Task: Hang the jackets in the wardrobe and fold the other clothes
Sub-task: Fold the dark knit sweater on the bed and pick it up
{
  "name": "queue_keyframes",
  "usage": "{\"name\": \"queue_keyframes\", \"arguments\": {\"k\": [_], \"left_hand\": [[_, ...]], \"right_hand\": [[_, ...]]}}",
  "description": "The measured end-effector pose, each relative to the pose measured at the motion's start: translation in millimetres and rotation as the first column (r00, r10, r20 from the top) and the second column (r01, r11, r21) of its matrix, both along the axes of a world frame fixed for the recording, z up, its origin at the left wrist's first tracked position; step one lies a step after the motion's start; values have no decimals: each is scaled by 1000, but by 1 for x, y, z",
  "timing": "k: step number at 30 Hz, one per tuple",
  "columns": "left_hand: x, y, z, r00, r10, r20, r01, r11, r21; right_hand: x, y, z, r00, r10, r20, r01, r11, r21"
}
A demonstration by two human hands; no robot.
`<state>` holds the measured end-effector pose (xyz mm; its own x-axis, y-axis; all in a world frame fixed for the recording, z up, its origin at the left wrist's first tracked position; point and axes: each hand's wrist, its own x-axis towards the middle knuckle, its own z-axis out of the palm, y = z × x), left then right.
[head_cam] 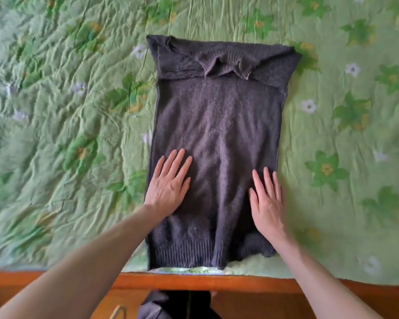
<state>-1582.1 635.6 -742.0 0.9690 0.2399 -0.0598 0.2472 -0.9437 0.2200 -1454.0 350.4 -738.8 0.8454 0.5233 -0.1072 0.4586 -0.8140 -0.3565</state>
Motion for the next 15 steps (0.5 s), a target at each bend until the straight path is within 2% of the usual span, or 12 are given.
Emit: {"name": "queue_keyframes", "arguments": {"k": [2, 3, 4, 6, 7, 9, 11, 13, 15], "left_hand": [[-27, -15, 5, 997, 79, 5, -79, 997, -15], [-42, -25, 8, 989, 145, 6, -145, 989, -23], [-56, -35, 11, 972, 235, -3, -235, 972, -33], [-81, -54, 20, 886, 461, -57, -464, 884, -64], [-92, -63, 26, 817, 568, -101, -576, 812, -91], [-113, -77, 35, 709, 681, -185, -704, 698, -130], [-129, -83, 41, 678, 684, -269, -734, 649, -198], [-140, -83, 43, 651, 676, -344, -759, 574, -308], [-149, -81, 45, 651, 689, -319, -747, 506, -431]], "right_hand": [[-23, -17, 12, 995, -96, -15, 97, 992, 78], [-38, -23, 21, 975, -212, -62, 217, 970, 108], [-51, -30, 28, 933, -337, -127, 352, 928, 122], [-72, -38, 45, 774, -534, -340, 585, 809, 60], [-80, -41, 51, 694, -571, -439, 624, 781, -29], [-88, -48, 59, 613, -559, -559, 605, 787, -123], [-91, -54, 65, 598, -533, -598, 649, 760, -28], [-92, -59, 72, 602, -525, -601, 712, 694, 107], [-91, -71, 70, 638, -553, -535, 724, 668, 173]]}}
